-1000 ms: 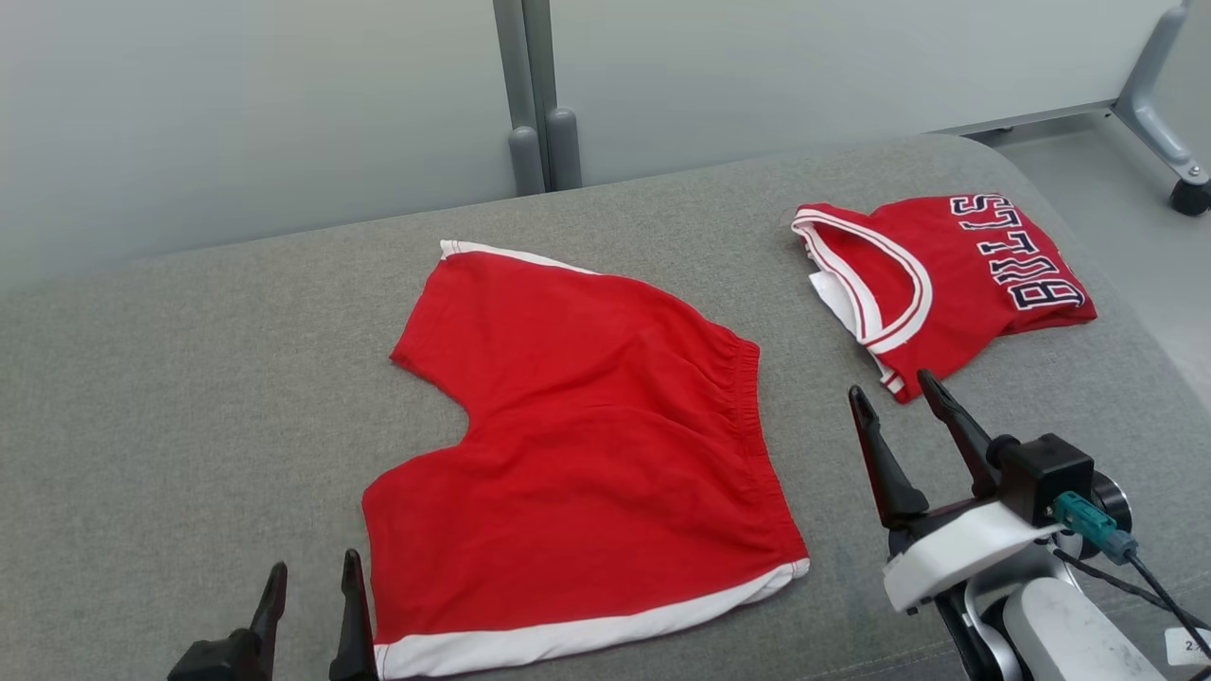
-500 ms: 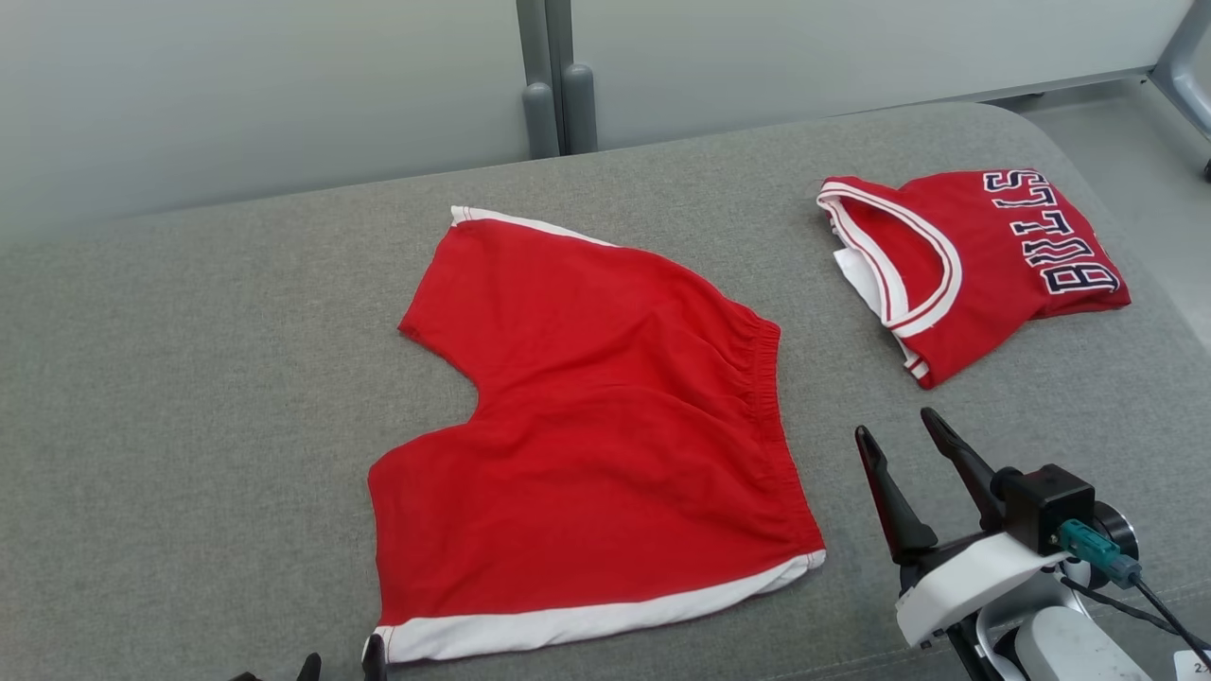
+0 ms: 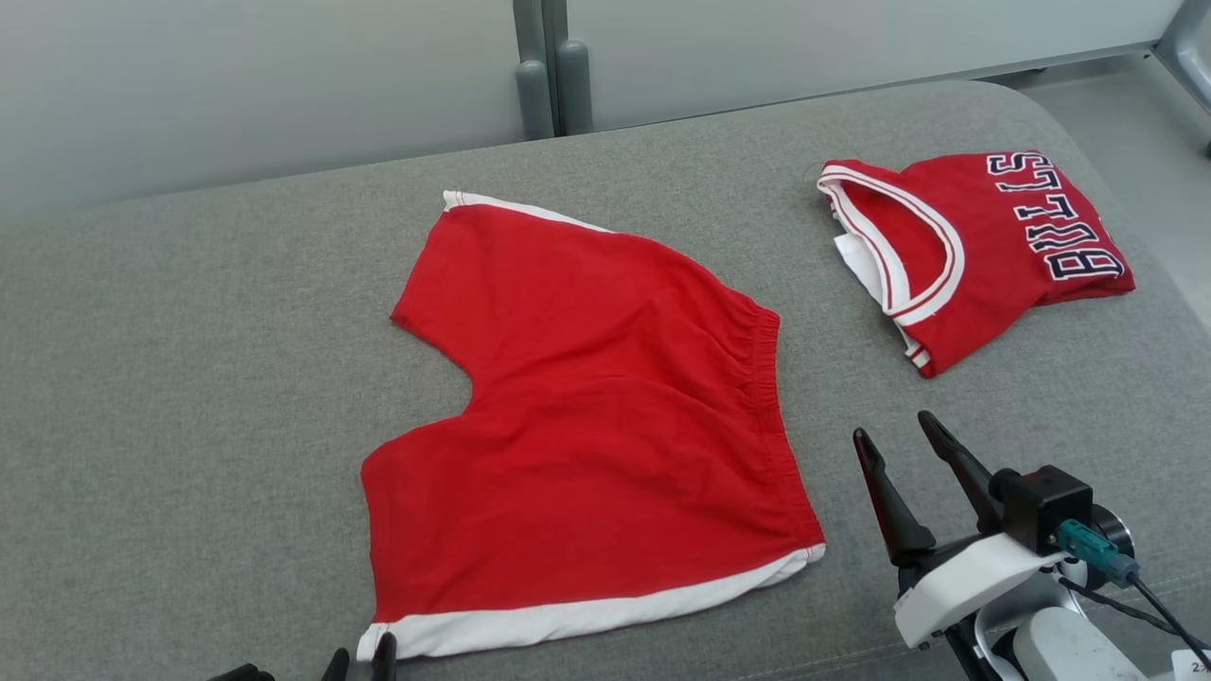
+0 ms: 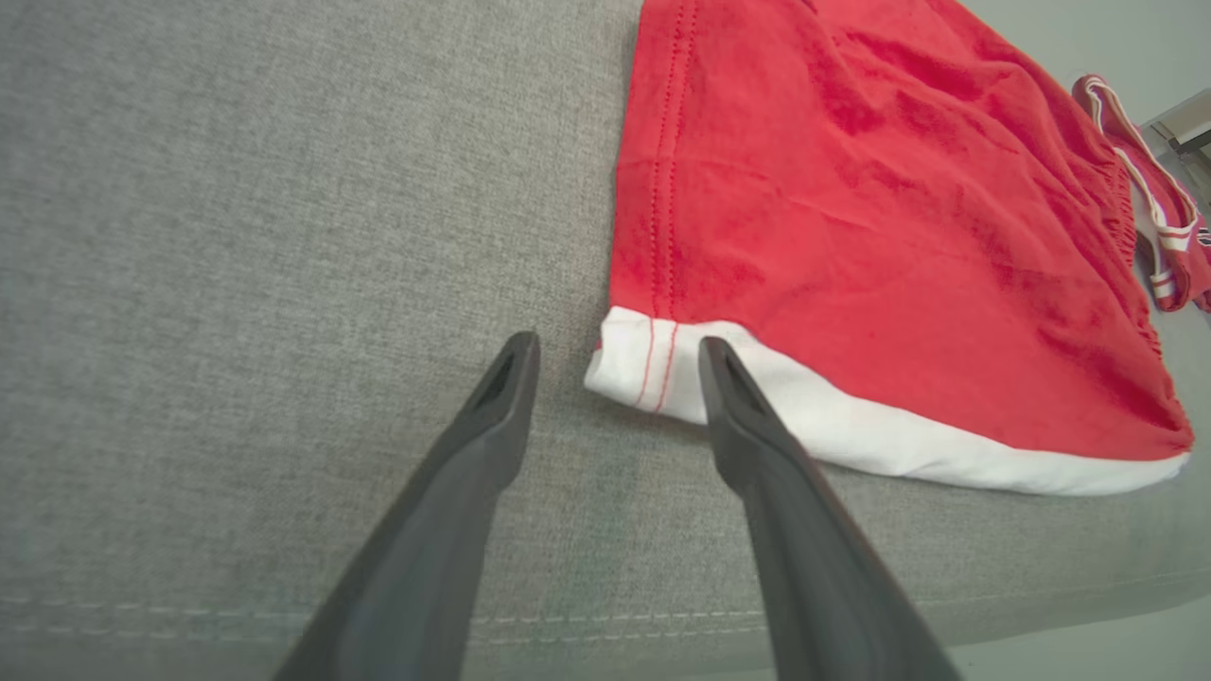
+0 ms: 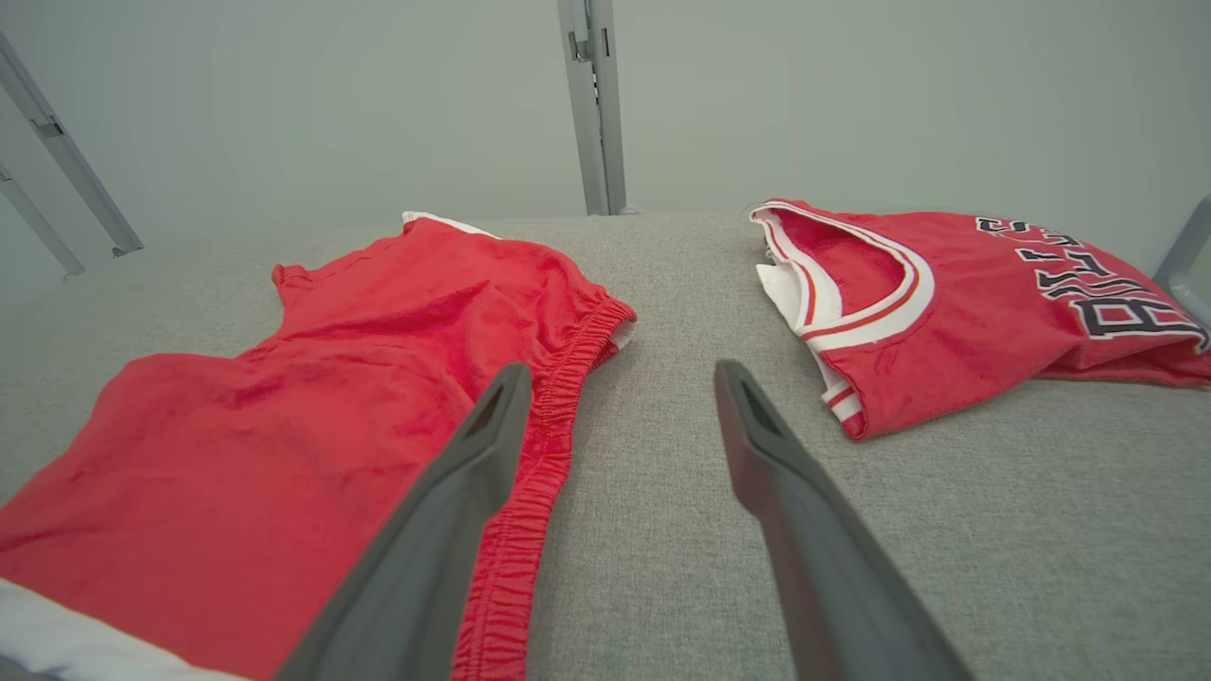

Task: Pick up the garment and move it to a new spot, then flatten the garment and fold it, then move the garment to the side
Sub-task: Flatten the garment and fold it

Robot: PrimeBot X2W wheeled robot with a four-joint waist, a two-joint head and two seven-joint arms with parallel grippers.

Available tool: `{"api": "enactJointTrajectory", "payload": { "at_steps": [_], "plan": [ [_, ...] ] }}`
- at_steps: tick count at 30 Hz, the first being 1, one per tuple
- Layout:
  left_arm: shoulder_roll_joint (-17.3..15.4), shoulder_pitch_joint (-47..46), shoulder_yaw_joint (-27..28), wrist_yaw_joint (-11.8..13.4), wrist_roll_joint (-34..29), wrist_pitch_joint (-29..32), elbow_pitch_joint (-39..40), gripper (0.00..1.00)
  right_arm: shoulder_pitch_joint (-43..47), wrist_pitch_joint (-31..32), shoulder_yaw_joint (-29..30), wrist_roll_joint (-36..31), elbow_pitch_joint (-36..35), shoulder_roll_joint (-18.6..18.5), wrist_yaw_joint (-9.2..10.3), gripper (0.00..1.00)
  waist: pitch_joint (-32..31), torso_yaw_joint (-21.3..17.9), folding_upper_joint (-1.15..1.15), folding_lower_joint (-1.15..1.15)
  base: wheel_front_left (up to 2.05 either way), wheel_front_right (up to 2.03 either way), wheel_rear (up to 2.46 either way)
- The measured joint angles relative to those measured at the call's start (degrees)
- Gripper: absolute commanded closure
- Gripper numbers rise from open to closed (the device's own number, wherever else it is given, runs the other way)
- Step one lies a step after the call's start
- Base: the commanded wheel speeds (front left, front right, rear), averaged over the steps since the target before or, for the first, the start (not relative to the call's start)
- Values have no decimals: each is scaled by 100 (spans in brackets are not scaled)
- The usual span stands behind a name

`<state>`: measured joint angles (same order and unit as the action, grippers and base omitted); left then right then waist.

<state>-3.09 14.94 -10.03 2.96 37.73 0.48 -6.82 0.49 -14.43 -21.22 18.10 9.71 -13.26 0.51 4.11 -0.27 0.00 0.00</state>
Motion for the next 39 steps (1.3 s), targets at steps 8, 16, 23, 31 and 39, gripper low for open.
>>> {"api": "enactJointTrajectory", "payload": {
  "at_steps": [8,16,23,31,39],
  "plan": [
    [1,-92,-43,-1,56,53,-11,86,-7,0,23,-9,43,25,-69,0,42,-43,0,0,0,0,0],
    [1,-157,-101,-2,60,59,-27,100,-12,0,60,-9,103,45,-116,0,69,-92,0,0,0,0,0],
    [3,-204,-58,-1,60,-36,20,100,-10,0,65,-5,258,48,-255,0,98,-95,0,0,0,0,0],
    [5,-392,12,-2,56,-203,249,100,133,48,-303,68,788,46,-526,0,103,-27,0,0,0,0,0],
    [9,-413,-89,-42,34,-212,357,100,275,186,-612,208,1152,62,-656,0,96,54,0,0,0,0,0]
  ]
}}
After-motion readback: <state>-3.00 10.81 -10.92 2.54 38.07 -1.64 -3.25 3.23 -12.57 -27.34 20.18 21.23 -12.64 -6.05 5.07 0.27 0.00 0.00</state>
